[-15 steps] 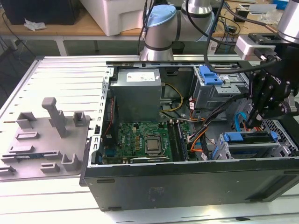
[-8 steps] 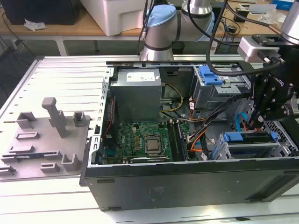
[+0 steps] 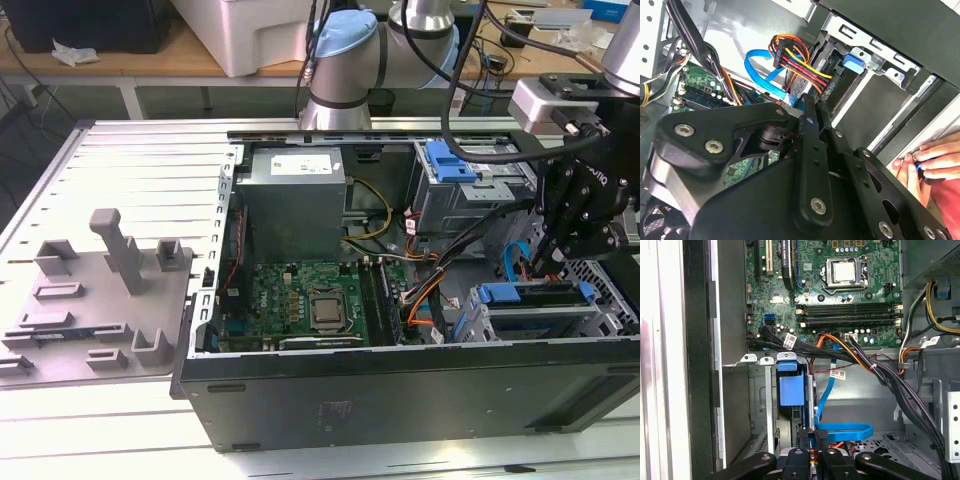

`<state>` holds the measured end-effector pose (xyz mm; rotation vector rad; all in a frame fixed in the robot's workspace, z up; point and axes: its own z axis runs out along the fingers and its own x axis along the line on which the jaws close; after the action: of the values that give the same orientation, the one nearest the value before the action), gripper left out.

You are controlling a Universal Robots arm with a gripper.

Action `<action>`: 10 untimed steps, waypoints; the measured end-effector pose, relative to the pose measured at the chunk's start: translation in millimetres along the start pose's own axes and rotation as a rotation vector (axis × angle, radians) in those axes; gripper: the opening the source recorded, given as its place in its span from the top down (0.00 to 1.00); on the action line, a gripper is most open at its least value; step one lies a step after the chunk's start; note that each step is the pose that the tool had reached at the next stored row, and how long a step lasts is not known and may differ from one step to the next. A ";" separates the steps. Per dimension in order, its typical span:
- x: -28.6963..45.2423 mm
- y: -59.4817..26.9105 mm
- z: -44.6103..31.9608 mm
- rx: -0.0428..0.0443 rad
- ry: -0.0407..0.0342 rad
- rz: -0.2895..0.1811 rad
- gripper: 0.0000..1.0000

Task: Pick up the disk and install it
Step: 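Insert the second disk wire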

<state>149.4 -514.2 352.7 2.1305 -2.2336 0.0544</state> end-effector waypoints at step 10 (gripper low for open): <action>1.0 -0.9 1.2 -0.0067 0.0002 0.000 0.84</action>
<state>150.3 -515.3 351.6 2.1275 -2.2300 0.0470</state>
